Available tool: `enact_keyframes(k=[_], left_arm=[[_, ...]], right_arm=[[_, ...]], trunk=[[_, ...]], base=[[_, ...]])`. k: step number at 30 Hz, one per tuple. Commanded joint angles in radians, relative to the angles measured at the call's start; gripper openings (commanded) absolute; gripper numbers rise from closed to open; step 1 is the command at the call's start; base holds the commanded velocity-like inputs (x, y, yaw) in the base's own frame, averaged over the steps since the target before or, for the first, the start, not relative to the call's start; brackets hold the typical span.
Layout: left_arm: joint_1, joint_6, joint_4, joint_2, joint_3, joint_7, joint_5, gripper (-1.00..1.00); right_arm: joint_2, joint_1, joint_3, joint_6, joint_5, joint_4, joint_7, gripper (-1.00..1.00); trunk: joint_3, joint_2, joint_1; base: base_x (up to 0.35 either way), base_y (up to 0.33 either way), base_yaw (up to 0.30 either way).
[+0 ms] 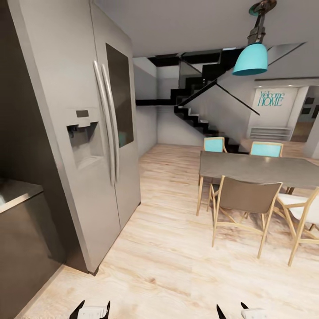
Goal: Put the three can of soda from the living room inside the tash can in the kitchen.
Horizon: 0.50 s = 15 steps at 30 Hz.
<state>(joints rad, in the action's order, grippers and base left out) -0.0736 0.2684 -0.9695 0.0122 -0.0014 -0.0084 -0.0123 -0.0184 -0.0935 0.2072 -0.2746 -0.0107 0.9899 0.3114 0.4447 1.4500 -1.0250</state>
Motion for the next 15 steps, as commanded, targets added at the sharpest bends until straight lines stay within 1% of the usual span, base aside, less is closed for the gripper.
enact_keyframes(k=[1,15], left_arm=[[0.0,0.0,0.0,0.0,0.0,0.0,0.0,1.0],[0.0,0.0,0.031,0.0,-0.004,0.001,0.003,1.0]], right_arm=[[0.0,0.0,0.0,0.0,0.0,-0.001,0.0,1.0],[0.0,0.001,-0.012,0.0,0.0,-0.005,0.0,1.0]], trunk=[[-0.001,0.0,0.0],[-0.013,0.0,0.0]], base=[[0.0,0.0,0.216],[0.0,0.0,0.216]])
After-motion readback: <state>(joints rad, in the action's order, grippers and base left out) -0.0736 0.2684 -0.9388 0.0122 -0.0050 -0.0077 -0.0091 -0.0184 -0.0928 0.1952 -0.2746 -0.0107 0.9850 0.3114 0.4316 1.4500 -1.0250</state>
